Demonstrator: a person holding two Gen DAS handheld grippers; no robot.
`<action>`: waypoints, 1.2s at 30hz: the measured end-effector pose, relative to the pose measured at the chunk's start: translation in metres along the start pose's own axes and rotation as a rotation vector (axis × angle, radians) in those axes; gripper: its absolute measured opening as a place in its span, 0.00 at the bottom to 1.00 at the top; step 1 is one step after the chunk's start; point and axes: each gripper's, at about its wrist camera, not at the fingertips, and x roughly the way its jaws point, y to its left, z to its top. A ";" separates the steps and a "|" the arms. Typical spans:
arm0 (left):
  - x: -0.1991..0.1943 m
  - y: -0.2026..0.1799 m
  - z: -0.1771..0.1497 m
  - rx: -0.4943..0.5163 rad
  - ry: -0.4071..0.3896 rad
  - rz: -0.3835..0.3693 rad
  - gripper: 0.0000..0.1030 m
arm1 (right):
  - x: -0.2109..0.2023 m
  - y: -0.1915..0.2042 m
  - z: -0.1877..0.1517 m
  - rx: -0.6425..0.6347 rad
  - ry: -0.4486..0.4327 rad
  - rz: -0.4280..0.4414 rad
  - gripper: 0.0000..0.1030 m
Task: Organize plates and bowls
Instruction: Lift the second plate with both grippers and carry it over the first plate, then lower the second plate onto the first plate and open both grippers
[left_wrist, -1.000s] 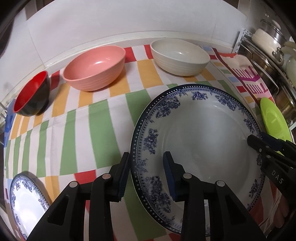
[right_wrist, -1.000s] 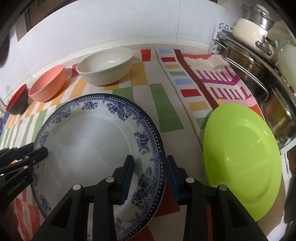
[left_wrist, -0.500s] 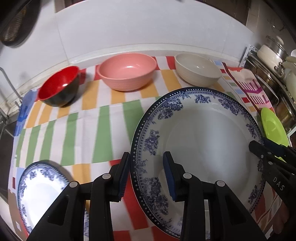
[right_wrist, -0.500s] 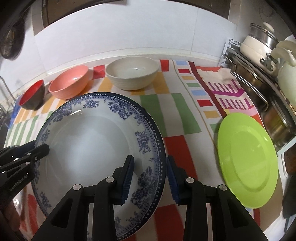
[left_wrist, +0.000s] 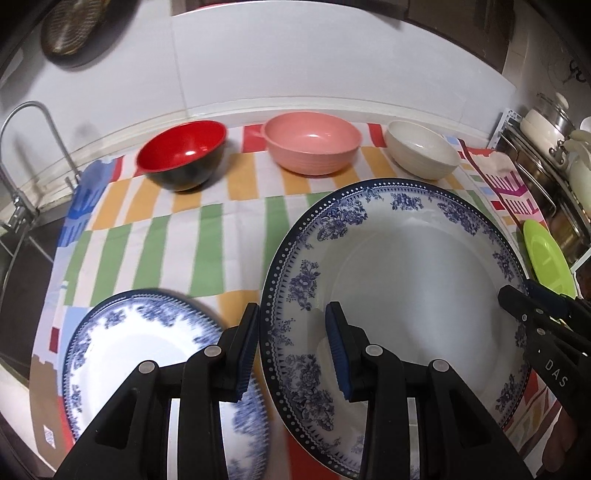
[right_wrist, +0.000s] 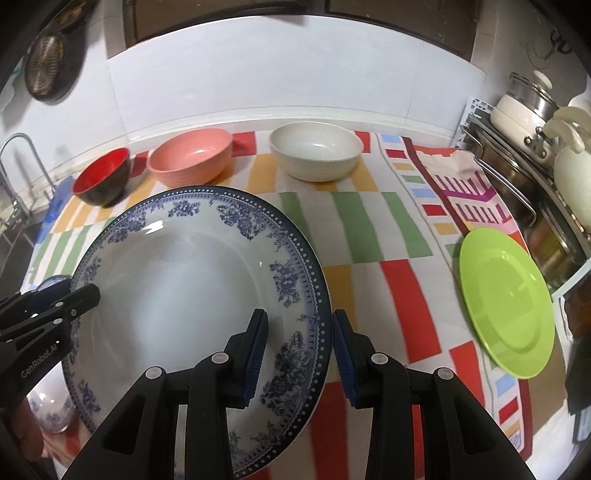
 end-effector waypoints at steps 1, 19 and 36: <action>-0.002 0.003 -0.001 -0.002 -0.003 0.002 0.35 | -0.003 0.006 -0.001 -0.003 -0.002 0.002 0.36; -0.039 0.101 -0.032 -0.080 -0.025 0.064 0.35 | -0.030 0.106 -0.018 -0.069 -0.024 0.054 0.36; -0.046 0.181 -0.059 -0.173 0.015 0.130 0.35 | -0.025 0.190 -0.024 -0.153 0.004 0.123 0.36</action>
